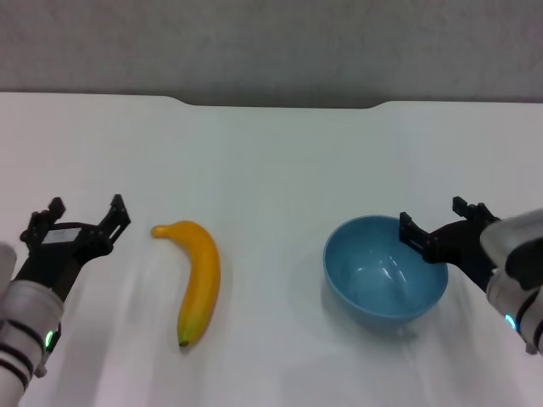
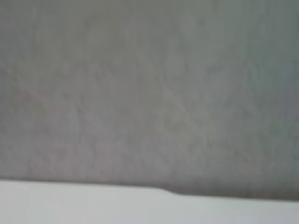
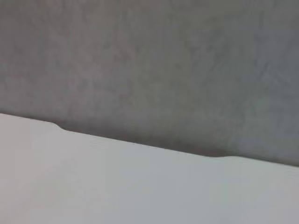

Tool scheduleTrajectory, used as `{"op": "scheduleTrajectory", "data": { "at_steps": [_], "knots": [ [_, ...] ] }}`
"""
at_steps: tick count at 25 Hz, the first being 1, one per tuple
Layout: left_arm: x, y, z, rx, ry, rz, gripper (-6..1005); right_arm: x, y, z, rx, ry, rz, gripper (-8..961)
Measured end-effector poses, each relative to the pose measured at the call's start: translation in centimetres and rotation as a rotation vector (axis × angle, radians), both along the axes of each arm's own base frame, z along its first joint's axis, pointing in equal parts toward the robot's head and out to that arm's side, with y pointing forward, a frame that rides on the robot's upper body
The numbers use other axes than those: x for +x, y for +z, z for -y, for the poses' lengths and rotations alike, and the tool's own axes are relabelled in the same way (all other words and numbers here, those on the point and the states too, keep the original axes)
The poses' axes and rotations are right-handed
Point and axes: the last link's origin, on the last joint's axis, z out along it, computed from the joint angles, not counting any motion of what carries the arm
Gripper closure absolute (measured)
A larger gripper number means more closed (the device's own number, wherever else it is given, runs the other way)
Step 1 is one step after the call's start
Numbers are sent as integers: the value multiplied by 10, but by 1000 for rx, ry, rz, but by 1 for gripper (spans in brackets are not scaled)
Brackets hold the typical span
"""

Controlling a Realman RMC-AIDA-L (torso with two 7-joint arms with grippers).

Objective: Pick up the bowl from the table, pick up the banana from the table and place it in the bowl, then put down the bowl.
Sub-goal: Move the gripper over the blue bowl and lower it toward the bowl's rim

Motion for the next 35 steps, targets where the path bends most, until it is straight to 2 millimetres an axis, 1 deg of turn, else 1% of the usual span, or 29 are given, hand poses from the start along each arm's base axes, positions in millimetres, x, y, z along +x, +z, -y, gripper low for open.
{"op": "scheduleTrajectory", "data": {
  "at_steps": [4, 7, 10, 12, 16, 21, 24, 25, 31, 35],
  "knots": [
    [10, 8, -9, -74, 48, 11, 91, -3, 6, -5, -44, -19, -9, 70],
    [16, 12, -15, -172, 69, 23, 91, -6, 11, -8, -109, -38, -12, 70],
    [18, 15, -21, -285, 82, 44, 91, -11, 17, -13, -177, -52, -23, 70],
    [18, 17, -24, -320, 78, 30, 91, -14, 20, -16, -204, -50, -12, 70],
    [16, 20, -26, -353, 53, -64, 91, -16, 24, -18, -236, -47, 24, 70],
    [17, 29, -30, -444, 19, -130, 91, -21, 30, -25, -297, -70, 14, 70],
    [16, 33, -33, -492, 2, -238, 91, -20, 35, -28, -303, -76, 31, 70],
    [15, 34, -34, -509, -3, -351, 91, -22, 35, -29, -314, -75, 39, 70],
    [16, 32, -37, -532, -15, -497, 91, -25, 34, -31, -337, -76, 60, 70],
    [16, 32, -38, -533, -16, -531, 92, -25, 33, -31, -358, -92, 62, 70]
  ]
}}
